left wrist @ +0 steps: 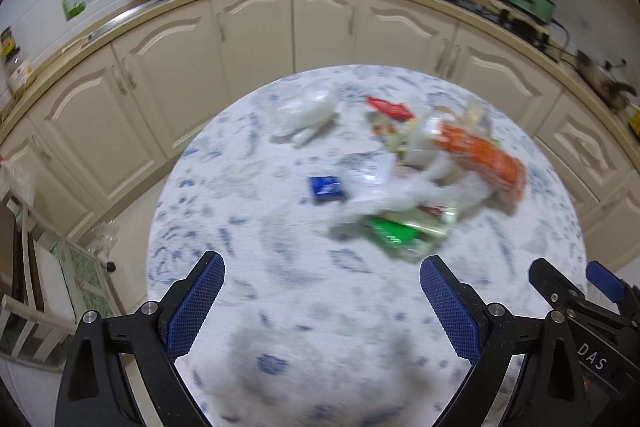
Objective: Collect trash
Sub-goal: 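Grasp the green-white snack wrapper with red print using the right tool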
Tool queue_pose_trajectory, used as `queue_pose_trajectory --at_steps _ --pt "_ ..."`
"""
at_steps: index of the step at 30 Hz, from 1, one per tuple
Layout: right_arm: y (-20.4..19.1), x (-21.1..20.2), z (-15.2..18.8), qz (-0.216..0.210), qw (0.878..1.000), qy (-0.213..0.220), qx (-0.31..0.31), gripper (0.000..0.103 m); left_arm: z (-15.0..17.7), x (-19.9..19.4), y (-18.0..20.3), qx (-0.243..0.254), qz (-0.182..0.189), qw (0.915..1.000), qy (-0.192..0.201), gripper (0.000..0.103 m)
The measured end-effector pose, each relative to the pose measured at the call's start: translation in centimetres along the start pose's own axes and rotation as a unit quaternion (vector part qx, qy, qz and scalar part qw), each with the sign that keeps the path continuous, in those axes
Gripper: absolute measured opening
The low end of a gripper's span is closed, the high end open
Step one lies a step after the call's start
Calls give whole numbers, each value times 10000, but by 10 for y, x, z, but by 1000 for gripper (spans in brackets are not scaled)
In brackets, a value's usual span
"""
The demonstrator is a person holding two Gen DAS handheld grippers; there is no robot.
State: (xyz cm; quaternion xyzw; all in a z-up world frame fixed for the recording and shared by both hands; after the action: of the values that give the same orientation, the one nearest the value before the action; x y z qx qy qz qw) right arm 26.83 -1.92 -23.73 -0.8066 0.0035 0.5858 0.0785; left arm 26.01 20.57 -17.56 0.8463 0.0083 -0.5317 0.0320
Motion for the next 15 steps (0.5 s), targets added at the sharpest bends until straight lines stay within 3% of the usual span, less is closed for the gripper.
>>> queue_pose_trajectory --at_steps 15 --pt "-93 74 -28 -287 9968 -656 -343 101 -19 71 -72 -547 108 9971 -520 97"
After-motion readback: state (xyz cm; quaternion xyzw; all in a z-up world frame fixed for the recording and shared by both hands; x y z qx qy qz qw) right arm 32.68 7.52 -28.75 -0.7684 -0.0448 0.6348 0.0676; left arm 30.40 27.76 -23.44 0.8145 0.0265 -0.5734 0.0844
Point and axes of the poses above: each gripper's, at about its wrist camera, not at the fingertips, and x roughly the way its jaws point, y to its right, z to its underside, the point moved 8 cm from there along x, roughly the way its jaws point, and after that the axes turned 8 degrees about -y, right-handed, at the moved point
